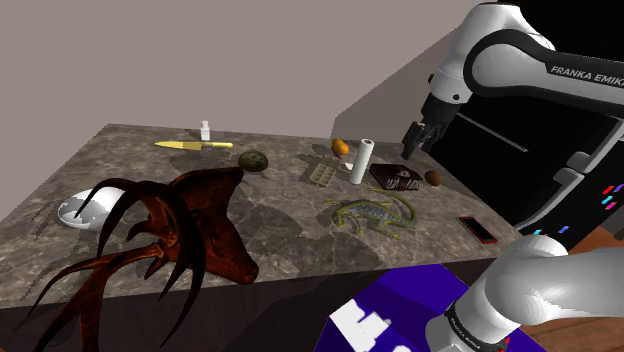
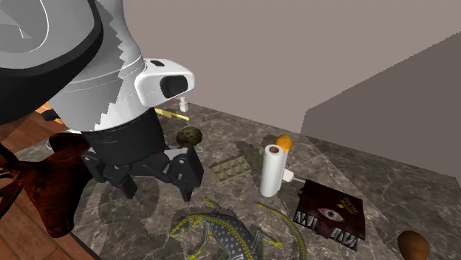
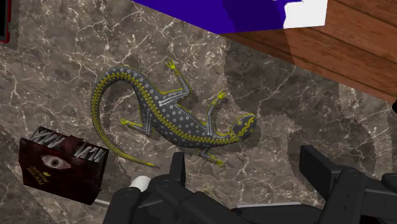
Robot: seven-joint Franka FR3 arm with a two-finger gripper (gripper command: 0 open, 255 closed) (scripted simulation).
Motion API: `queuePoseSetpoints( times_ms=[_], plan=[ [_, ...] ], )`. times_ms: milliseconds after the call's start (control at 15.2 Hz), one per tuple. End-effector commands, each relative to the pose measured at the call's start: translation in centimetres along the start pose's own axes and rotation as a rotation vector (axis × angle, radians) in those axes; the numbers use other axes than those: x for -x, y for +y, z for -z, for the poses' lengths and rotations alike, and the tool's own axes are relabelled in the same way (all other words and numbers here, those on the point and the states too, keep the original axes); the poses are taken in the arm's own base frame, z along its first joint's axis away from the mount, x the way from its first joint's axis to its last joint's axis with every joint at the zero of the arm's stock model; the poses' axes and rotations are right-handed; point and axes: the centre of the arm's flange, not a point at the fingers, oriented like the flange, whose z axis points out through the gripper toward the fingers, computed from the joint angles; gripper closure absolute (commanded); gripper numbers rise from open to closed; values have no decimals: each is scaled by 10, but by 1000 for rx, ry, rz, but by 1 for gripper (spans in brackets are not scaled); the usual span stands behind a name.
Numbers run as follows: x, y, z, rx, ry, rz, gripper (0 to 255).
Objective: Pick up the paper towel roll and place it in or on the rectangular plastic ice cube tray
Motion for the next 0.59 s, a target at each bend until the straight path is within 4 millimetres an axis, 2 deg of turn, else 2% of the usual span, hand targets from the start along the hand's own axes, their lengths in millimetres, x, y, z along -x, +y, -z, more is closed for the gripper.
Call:
queuePoseSetpoints(
  times_ms=[0, 528],
  plan=[
    [0, 0, 0, 0, 0, 0, 0],
    [-75, 48, -49, -2, 30, -93, 0]
  ],
)
